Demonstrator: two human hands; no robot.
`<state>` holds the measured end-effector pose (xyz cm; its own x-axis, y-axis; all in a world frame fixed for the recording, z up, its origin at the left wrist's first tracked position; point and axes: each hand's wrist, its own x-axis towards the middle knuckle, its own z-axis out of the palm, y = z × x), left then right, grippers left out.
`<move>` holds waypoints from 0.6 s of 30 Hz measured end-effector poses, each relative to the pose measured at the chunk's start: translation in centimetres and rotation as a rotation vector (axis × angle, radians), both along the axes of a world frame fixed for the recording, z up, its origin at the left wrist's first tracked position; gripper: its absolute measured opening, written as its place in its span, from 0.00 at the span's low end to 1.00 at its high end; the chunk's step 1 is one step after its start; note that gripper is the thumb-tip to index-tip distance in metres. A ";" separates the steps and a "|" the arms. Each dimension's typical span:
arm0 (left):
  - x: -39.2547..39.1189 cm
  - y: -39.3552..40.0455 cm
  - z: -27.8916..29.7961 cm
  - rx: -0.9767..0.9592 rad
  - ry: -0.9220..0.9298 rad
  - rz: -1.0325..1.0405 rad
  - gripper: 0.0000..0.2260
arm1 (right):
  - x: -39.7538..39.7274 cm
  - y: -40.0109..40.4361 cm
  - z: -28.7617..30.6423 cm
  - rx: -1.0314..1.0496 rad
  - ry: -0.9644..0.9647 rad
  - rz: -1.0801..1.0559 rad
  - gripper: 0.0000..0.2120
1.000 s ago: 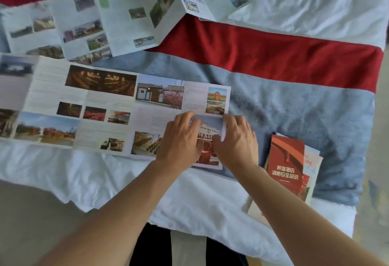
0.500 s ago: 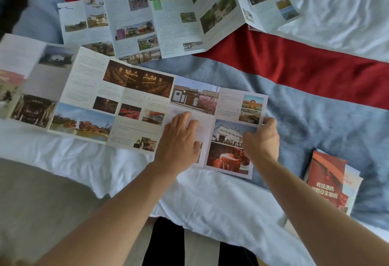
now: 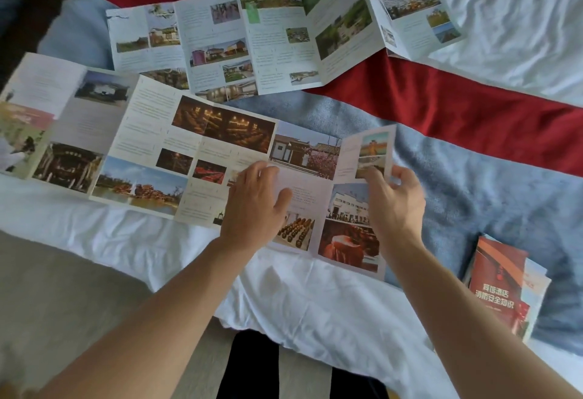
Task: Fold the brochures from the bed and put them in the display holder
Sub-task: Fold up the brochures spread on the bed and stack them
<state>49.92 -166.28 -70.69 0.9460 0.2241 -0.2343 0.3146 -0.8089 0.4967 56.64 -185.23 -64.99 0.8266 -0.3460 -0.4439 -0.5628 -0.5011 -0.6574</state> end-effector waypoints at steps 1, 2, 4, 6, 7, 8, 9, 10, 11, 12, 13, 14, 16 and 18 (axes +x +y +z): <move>0.2 0.2 0.1 -0.056 -0.005 0.033 0.15 | -0.1 0.7 0.5 -0.003 -0.010 0.057 0.20; 0.5 0.5 0.3 -0.114 -0.009 0.074 0.15 | -0.2 1.4 0.8 -0.002 -0.019 0.113 0.19; 0.9 1.2 0.8 -0.202 -0.012 0.163 0.15 | -0.7 2.9 1.1 0.008 -0.027 0.222 0.22; 1.2 2.2 1.2 -0.270 -0.027 0.246 0.14 | -1.3 4.4 0.7 -0.022 -0.009 0.353 0.27; 1.2 2.7 1.4 -0.302 -0.041 0.279 0.14 | -1.7 5.1 0.2 -0.056 -0.006 0.426 0.27; 1.2 3.2 1.5 -0.325 -0.056 0.302 0.13 | -2.1 5.5 -0.4 -0.101 -0.009 0.503 0.26; 1.2 3.6 1.6 -0.332 -0.067 0.313 0.12 | -2.4 5.9 -1.0 -0.154 -0.016 0.583 0.24; 1.1 4.0 1.5 -0.323 -0.072 0.307 0.12 | -2.6 6.0 -1.8 -0.212 -0.020 0.659 0.22; 1.0 4.4 1.4 -0.300 -0.075 0.286 0.11 | -2.8 6.1 -2.5 -0.269 -0.022 0.715 0.21; 0.8 4.7 1.3 -0.261 -0.076 0.256 0.11 | -2.9 6.1 -3.1 -0.311 -0.022 0.734 0.22; 0.5 5.0 1.1 -0.214 -0.079 0.224 0.11 | -3.0 6.0 -3.6 -0.336 -0.020 0.714 0.23; 0.3 5.2 1.0 -0.170 -0.081 0.193 0.11 | -3.0 6.0 -3.9 -0.348 -0.013 0.661 0.25; -0.2 5.5 0.7 -0.105 -0.083 0.118 0.14 | -2.9 6.1 -4.4 -0.325 0.016 0.510 0.29; -0.5 5.7 0.4 -0.051 -0.074 0.038 0.17 | -2.7 6.4 -4.5 -0.264 0.039 0.392 0.32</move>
<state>49.39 -160.60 -70.28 0.9521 0.2499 -0.1764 0.3059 -0.7701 0.5598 53.97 -178.83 -69.46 0.9018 -0.1164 -0.4161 -0.3197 -0.8276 -0.4613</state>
